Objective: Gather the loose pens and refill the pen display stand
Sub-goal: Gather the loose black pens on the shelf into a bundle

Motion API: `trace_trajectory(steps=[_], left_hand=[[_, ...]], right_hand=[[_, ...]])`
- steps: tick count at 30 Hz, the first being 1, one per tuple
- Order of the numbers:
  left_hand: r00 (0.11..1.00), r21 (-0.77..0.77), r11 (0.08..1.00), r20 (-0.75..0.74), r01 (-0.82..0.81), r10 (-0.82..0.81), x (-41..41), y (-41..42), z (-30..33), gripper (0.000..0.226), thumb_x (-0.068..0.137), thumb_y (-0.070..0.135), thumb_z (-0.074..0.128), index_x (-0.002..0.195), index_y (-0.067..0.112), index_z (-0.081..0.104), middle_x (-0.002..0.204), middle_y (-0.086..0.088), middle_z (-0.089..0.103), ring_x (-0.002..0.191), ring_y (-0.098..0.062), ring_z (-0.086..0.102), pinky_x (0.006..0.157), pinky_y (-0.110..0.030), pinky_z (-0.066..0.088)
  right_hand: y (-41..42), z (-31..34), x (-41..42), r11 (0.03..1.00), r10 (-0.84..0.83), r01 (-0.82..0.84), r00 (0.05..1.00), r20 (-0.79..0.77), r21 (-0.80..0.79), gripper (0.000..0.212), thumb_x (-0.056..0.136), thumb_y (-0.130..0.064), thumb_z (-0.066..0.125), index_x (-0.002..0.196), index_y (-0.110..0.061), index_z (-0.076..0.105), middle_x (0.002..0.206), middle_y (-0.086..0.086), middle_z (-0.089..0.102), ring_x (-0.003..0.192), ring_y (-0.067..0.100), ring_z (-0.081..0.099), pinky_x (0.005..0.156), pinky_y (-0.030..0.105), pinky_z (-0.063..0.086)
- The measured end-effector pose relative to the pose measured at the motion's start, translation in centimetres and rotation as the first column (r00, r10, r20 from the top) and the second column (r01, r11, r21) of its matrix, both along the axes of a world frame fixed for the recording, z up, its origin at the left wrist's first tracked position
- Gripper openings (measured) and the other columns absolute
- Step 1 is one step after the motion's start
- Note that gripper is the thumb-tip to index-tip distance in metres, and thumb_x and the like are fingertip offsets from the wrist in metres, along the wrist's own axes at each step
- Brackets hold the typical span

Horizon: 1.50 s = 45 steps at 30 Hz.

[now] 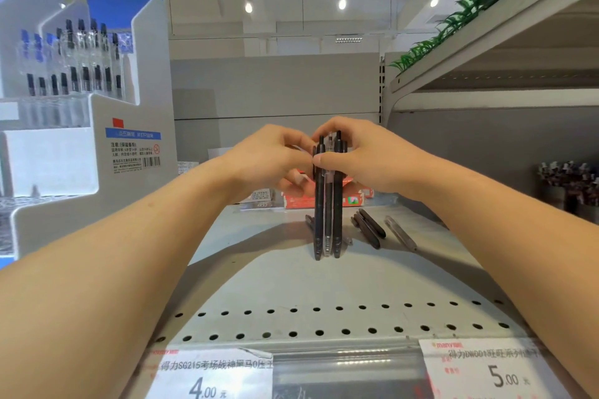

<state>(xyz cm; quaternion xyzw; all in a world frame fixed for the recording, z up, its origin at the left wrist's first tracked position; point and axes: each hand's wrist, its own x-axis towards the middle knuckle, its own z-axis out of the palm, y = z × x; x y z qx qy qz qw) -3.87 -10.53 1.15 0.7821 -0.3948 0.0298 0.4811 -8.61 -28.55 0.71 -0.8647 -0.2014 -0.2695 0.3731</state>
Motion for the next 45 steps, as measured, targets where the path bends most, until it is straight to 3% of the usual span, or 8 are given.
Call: trace_trajectory(steps=[4,7,10,14,22,30,38,45], left_hand=[[0.990,-0.085,0.995,-0.132,-0.057,0.045,1.3,0.6,0.0,0.033,0.085,-0.002,0.044,0.090,0.009,0.075,0.089,-0.018,0.076,0.072,-0.025,0.075,0.059,-0.027,0.059],[0.970,0.246,0.939,0.076,-0.242,0.230,2.2,0.0,-1.1,0.021,0.098,0.012,0.047,0.097,0.017,0.067,0.090,-0.013,0.075,0.069,-0.020,0.071,0.061,-0.029,0.060],[0.977,0.548,0.809,0.143,-0.212,0.159,2.0,-1.7,-3.0,0.024,0.103,0.016,0.043,0.091,0.028,0.060,0.094,-0.007,0.070,0.078,-0.023,0.068,0.069,-0.032,0.060],[0.944,0.700,0.664,0.327,-0.263,0.028,1.4,-3.5,-3.8,0.023,0.103,0.025,0.049,0.101,0.011,0.067,0.104,-0.014,0.069,0.097,-0.033,0.065,0.091,-0.042,0.054],[0.966,0.772,0.584,0.156,-0.249,0.205,2.6,-2.0,-2.5,0.026,0.094,0.025,0.063,0.119,0.016,0.062,0.078,-0.002,0.066,0.065,-0.016,0.062,0.066,-0.028,0.059],[0.971,0.328,0.943,-0.201,-0.057,0.129,2.5,1.3,-0.7,0.031,0.091,0.005,0.068,0.119,0.016,0.061,0.098,-0.008,0.071,0.072,-0.019,0.072,0.067,-0.027,0.059],[0.965,0.317,0.933,-0.245,0.172,-0.094,1.2,1.0,-0.8,0.019,0.095,0.003,0.063,0.110,0.011,0.070,0.100,-0.004,0.076,0.083,-0.020,0.073,0.078,-0.028,0.060],[0.984,0.368,0.920,-0.155,0.136,-0.083,1.0,0.8,-0.6,0.015,0.092,0.012,0.069,0.106,0.018,0.071,0.098,-0.002,0.078,0.091,-0.018,0.075,0.070,-0.021,0.058]], right_hand=[[0.2,0.0,-0.1,1.000,0.003,-0.003,1.000,0.008,-0.026,0.013,0.093,-0.019,0.070,0.101,-0.028,0.064,0.085,-0.003,0.066,0.063,0.006,0.072,0.050,0.020,0.055],[0.5,0.1,-0.3,0.998,0.041,-0.040,0.999,0.017,-0.044,0.015,0.094,-0.018,0.067,0.104,-0.028,0.063,0.088,-0.003,0.066,0.063,0.006,0.071,0.049,0.021,0.055],[0.6,0.2,-0.5,0.995,0.085,-0.085,0.996,-0.002,-0.046,0.017,0.096,-0.018,0.064,0.107,-0.030,0.063,0.091,-0.001,0.068,0.066,0.011,0.073,0.051,0.025,0.058],[0.5,0.2,-0.5,0.993,0.109,-0.110,0.993,-0.042,-0.032,0.019,0.097,-0.020,0.064,0.109,-0.033,0.063,0.091,0.004,0.068,0.064,0.010,0.071,0.053,0.027,0.059],[0.3,0.2,-0.6,0.993,0.108,-0.109,0.994,-0.030,-0.035,0.017,0.093,-0.024,0.072,0.103,-0.032,0.062,0.088,-0.001,0.068,0.070,0.010,0.074,0.053,0.024,0.058],[0.2,0.2,-0.6,0.998,0.048,-0.049,0.999,-0.025,-0.047,0.016,0.092,-0.021,0.072,0.102,-0.024,0.060,0.087,0.001,0.068,0.069,0.008,0.073,0.052,0.020,0.055],[0.2,0.2,-0.6,0.998,0.022,-0.021,1.000,0.009,-0.054,0.017,0.090,-0.022,0.074,0.101,-0.025,0.060,0.095,0.001,0.068,0.067,0.008,0.073,0.053,0.022,0.056],[0.1,0.2,-0.6,0.986,-0.085,0.097,0.993,0.087,-0.137,0.033,0.086,-0.035,0.075,0.111,-0.038,0.053,0.098,-0.001,0.065,0.061,0.003,0.063,0.051,0.019,0.052]])
